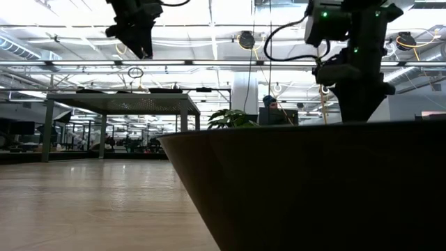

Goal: Pick & Place Mini shaped plates
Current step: Stack the black distorted square plate on top of the other black distorted square plate on the shelf

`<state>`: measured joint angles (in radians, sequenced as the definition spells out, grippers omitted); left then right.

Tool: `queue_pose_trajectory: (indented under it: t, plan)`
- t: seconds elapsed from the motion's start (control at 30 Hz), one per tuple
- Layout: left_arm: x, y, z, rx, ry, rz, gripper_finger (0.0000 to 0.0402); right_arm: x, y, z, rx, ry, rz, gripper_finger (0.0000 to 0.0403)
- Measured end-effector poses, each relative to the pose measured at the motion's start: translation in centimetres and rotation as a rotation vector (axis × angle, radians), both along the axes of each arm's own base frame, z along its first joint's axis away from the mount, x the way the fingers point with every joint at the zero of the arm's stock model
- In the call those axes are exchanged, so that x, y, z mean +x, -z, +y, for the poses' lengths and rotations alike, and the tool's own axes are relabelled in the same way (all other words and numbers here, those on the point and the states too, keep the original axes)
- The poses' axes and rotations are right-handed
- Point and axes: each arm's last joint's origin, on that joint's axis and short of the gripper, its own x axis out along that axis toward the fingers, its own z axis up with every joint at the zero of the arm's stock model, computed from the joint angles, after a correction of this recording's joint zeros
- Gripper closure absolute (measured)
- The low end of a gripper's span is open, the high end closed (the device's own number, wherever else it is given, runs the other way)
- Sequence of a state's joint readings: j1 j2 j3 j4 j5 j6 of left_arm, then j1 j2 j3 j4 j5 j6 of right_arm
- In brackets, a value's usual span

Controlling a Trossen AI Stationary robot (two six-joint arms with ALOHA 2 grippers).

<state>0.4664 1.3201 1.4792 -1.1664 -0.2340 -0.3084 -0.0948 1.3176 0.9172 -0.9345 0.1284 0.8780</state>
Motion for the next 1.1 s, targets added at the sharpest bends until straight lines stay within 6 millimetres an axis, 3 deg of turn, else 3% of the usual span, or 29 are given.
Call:
queue_pose_trajectory:
  t: [0.27, 0.73, 0.9, 1.1]
  plan:
    - [0.3, 0.0, -0.7, 0.006, 0.058, 0.018, 0.0215, 1.2, 1.5, -0.1, 0.017, -0.002, 0.029, 0.0211]
    - [0.5, 0.0, -1.1, 0.012, 0.088, 0.025, 0.0215, 2.7, 4.6, -0.2, 0.005, -0.06, 0.138, 0.022]
    - [0.5, 0.0, -1.1, 0.016, 0.097, 0.03, 0.0215, 2.8, 4.7, -0.3, 0.002, -0.085, 0.142, 0.0269]
    - [0.5, 0.1, -1.1, 0.025, 0.12, 0.045, 0.0215, 2.9, 4.7, -0.2, 0.028, -0.092, 0.13, 0.0381]
